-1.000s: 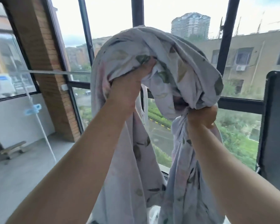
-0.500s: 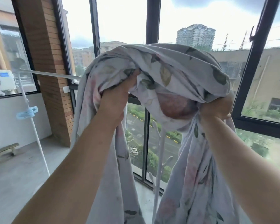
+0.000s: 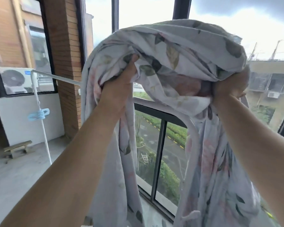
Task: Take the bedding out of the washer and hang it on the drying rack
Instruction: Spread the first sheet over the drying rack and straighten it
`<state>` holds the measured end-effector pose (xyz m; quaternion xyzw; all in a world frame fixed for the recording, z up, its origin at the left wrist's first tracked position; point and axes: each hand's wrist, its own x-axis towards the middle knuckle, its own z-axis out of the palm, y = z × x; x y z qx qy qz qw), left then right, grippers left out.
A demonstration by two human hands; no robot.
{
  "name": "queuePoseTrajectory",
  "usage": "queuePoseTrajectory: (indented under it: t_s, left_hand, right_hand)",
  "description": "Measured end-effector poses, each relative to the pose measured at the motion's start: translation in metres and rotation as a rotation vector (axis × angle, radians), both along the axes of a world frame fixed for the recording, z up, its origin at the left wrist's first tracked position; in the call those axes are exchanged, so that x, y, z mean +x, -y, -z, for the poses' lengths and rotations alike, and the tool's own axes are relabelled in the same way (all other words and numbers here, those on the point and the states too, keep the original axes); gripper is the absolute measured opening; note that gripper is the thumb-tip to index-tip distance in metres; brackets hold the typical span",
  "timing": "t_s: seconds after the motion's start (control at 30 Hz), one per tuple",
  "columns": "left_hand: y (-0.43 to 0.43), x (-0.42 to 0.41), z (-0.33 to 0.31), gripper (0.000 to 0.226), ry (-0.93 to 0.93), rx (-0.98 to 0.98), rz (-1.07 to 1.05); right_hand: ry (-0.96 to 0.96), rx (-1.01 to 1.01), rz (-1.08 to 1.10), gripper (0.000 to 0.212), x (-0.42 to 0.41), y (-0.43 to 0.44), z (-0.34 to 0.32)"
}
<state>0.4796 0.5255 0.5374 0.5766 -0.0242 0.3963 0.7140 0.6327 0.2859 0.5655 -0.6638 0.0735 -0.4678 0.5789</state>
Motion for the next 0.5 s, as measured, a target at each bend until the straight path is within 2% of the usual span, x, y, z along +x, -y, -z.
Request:
queuePoseTrajectory:
  t_s: [0.1, 0.2, 0.27, 0.3, 0.33, 0.4, 0.43, 0.5]
  left_hand:
    - [-0.010, 0.013, -0.001, 0.090, -0.104, -0.040, -0.153]
    - [-0.025, 0.024, -0.009, 0.134, -0.251, -0.142, -0.310]
    - [-0.039, 0.026, -0.012, 0.140, -0.329, -0.189, -0.387]
    - [-0.044, 0.024, -0.012, 0.134, -0.334, -0.201, -0.417]
    - [-0.051, 0.023, -0.010, 0.116, -0.304, -0.192, -0.419]
    - [-0.061, 0.019, -0.005, 0.060, -0.218, -0.155, -0.398]
    - [-0.069, 0.021, -0.001, 0.049, -0.173, -0.160, -0.392]
    - [-0.087, 0.027, 0.005, 0.066, -0.130, -0.219, -0.406]
  right_hand:
    - [-0.004, -0.009, -0.103, 0.010, 0.027, -0.021, 0.001]
    - [-0.024, -0.058, -0.224, 0.012, 0.048, -0.047, 0.006]
    - [-0.046, -0.131, -0.277, 0.011, 0.057, -0.066, 0.010]
    - [-0.053, -0.164, -0.322, 0.013, 0.061, -0.076, 0.012]
    - [-0.071, -0.196, -0.367, 0.015, 0.067, -0.087, 0.013]
    - [-0.143, -0.237, -0.450, 0.014, 0.071, -0.109, 0.015]
    - [-0.178, -0.222, -0.514, 0.015, 0.074, -0.121, 0.016]
    - [-0.214, -0.196, -0.653, 0.019, 0.074, -0.146, 0.021]
